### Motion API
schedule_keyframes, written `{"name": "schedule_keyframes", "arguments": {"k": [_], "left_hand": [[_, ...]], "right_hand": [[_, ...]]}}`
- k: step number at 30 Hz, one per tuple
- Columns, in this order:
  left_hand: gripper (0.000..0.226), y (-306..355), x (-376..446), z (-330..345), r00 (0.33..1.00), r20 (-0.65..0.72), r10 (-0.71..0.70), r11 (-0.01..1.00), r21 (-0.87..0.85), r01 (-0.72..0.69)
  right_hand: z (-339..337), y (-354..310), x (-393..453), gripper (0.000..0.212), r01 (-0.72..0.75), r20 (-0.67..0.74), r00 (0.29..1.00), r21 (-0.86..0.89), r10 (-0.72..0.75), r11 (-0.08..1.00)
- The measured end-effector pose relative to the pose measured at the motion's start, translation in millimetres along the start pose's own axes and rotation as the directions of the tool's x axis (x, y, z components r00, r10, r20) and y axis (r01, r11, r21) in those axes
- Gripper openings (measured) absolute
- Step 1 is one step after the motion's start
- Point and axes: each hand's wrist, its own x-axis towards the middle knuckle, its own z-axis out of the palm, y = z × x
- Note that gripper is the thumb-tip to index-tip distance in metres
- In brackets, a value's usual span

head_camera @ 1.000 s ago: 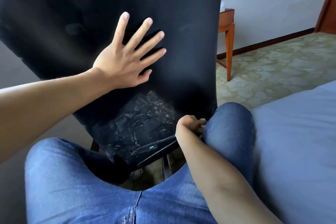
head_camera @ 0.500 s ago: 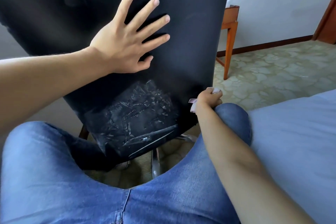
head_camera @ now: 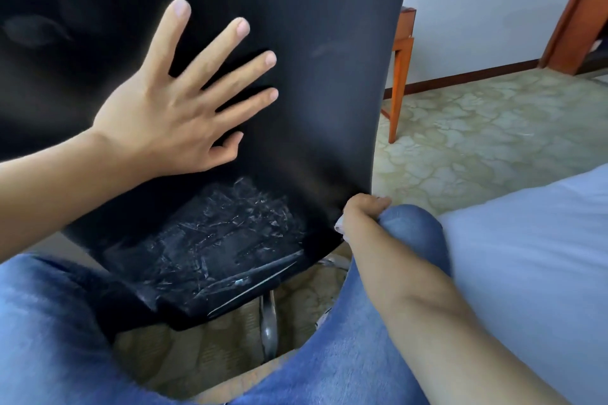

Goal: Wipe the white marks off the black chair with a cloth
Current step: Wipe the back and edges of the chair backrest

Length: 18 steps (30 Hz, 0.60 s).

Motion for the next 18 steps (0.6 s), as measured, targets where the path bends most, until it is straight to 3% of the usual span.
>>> {"name": "schedule_keyframes", "arguments": {"k": [2,3,5,6,8,9,10,11,12,13,15,16,18], "left_hand": [[0.068,0,1,2,1.000,-0.007,0.001,1.000,0.027,-0.001],[0.068,0,2,2,1.000,-0.011,0.006,0.999,0.042,-0.005],[0.068,0,2,-1,1.000,-0.009,0.012,0.997,0.070,-0.012],[0.067,2,2,-2,1.000,-0.004,0.012,0.997,0.080,-0.012],[0.066,4,0,-8,1.000,0.009,0.008,0.995,0.095,-0.008],[0.065,3,-2,-13,1.000,0.021,0.005,0.996,0.094,-0.007],[0.064,1,-3,-16,0.999,0.032,0.006,0.997,0.071,-0.008],[0.063,-1,-4,-20,0.999,0.046,0.009,0.999,0.034,-0.011],[0.061,-6,-12,-24,0.998,0.062,0.006,1.000,-0.002,-0.006],[0.060,-11,-21,-28,0.997,0.071,0.002,1.000,-0.026,0.000],[0.061,-21,-53,-30,0.996,0.078,-0.034,0.999,-0.031,0.036],[0.062,-23,-71,-29,0.995,0.075,-0.059,0.998,-0.022,0.061],[0.065,-24,-100,-26,0.993,0.070,-0.094,0.996,0.010,0.094]], "right_hand": [[3,-7,-25,0.033,0.238,-0.066,0.967,-0.127,-0.247,0.963],[2,-16,-41,0.037,0.386,-0.052,0.916,-0.158,-0.398,0.909],[1,-36,-76,0.046,0.692,0.004,0.718,-0.114,-0.696,0.713],[-1,-41,-90,0.048,0.815,0.010,0.575,-0.093,-0.818,0.571],[-8,-47,-125,0.052,0.952,0.032,0.300,-0.066,-0.953,0.298],[-9,-47,-141,0.056,0.981,0.073,0.195,-0.020,-0.978,0.195],[-9,-44,-153,0.058,0.992,0.111,0.121,0.017,-0.986,0.123],[-10,-41,-163,0.059,0.994,0.140,0.092,0.038,-0.986,0.098],[-10,-39,-170,0.057,0.993,0.139,0.109,0.035,-0.984,0.115],[-10,-39,-171,0.054,0.978,0.124,0.201,0.022,-0.972,0.206],[-12,-42,-173,0.053,0.835,0.051,0.547,0.029,-0.836,0.549],[-13,-43,-172,0.054,0.744,0.024,0.667,0.036,-0.745,0.667],[-12,-38,-185,0.054,0.688,-0.009,0.726,0.029,-0.688,0.725]]}}
